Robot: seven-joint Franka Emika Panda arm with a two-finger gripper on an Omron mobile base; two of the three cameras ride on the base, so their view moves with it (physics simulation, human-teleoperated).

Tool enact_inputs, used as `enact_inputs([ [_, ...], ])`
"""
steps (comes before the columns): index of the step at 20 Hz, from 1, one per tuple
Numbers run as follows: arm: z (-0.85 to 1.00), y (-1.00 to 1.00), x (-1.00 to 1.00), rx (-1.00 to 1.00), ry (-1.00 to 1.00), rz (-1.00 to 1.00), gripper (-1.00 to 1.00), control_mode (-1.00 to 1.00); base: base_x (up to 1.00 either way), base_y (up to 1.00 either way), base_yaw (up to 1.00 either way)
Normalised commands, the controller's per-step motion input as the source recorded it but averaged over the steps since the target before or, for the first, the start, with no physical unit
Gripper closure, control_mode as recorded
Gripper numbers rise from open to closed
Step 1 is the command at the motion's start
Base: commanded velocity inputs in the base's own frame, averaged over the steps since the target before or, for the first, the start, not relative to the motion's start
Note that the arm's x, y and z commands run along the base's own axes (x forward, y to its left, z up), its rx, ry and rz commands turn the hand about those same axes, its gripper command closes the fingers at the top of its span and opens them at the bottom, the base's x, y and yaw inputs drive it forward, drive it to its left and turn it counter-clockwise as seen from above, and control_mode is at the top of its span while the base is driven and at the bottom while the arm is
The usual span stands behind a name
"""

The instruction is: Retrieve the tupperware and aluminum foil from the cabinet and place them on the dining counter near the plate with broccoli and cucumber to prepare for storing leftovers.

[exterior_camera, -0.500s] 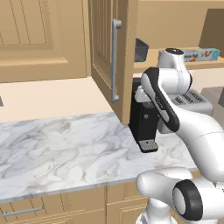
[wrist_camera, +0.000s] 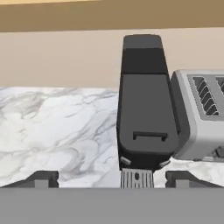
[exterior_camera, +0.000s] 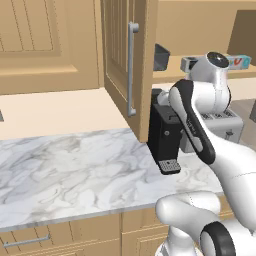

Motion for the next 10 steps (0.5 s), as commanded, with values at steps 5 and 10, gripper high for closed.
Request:
enact_inputs([
  [5,0.51,0.00,0.25,0.00,-0.32,-0.06,-1.00,-1.00,0.00,0.00,0.00],
  [10,0.81,0.00,0.50,0.05,-0.23,-0.08,-1.00,-1.00,0.00,0.00,0.00],
])
